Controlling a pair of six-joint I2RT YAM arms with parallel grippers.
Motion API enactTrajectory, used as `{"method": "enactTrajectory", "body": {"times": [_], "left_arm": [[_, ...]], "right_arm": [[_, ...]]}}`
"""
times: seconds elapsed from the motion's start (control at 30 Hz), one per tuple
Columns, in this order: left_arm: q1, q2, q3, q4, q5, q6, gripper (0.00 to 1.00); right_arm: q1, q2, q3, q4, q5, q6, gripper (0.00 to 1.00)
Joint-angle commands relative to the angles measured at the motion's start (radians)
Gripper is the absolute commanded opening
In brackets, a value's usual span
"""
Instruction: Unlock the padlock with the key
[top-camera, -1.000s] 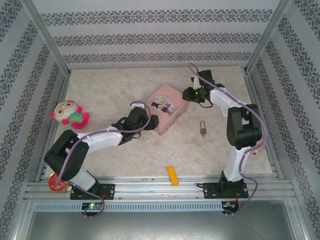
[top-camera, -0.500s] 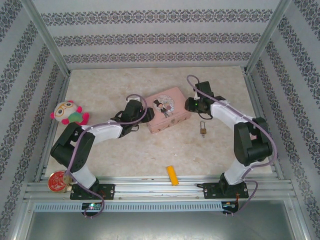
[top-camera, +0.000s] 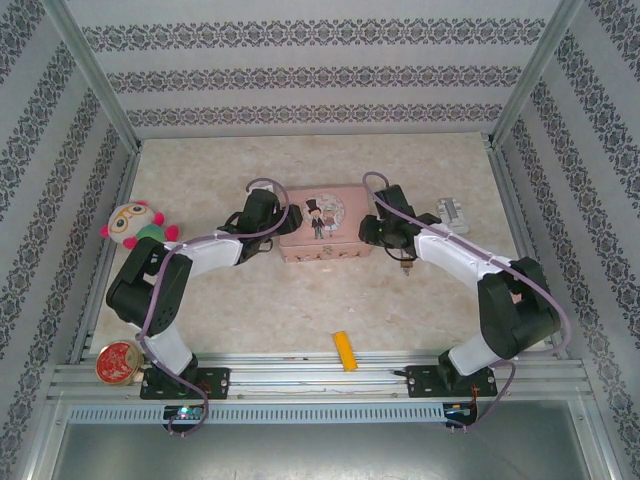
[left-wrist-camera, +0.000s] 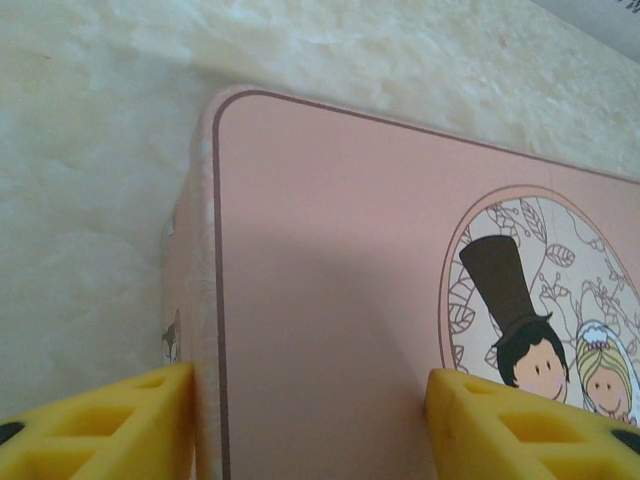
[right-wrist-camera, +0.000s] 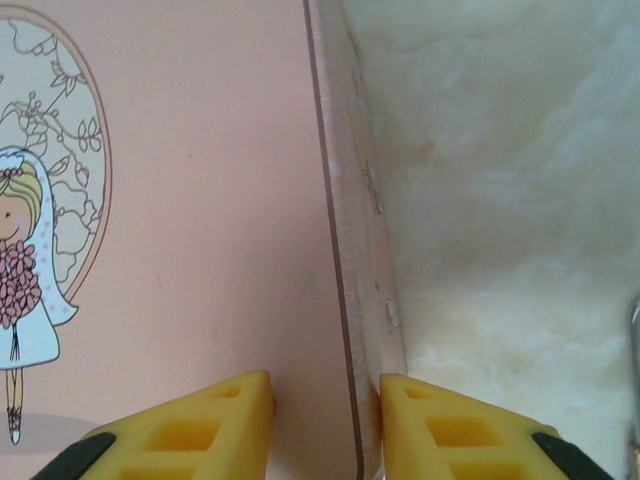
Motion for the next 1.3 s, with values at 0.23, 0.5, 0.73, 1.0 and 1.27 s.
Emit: {"method": "enactTrajectory", "body": {"times": [0.23, 0.5, 0.73, 1.0, 1.27], "left_arm": [[0.007, -0.016, 0.019, 0.084, 0.127, 0.006, 0.69], [0.062, -0.214, -0.073, 0.031, 0.07, 0.051, 0.96], [0.112, -0.443, -0.176, -0.106, -0.057, 0.166, 0.99], [0.124, -0.664, -0.32, -0.172, -0.301, 0.389, 0.99], [0.173, -0.778, -0.447, -0.085, -0.403, 0.526, 0.99]], "right_arm": [[0.051, -0.022, -0.026, -0.011, -0.074, 0.051, 0.42], [0.009, -0.146, -0.033, -0.093, 0.001, 0.012, 0.6], [-0.094, -0.36, -0.131, -0.108, 0.043, -0.015, 0.78], [-0.21, -0.602, -0.241, -0.114, 0.115, -0.089, 0.98], [-0.299, -0.723, -0.327, -0.058, 0.146, -0.098, 0.98]]}}
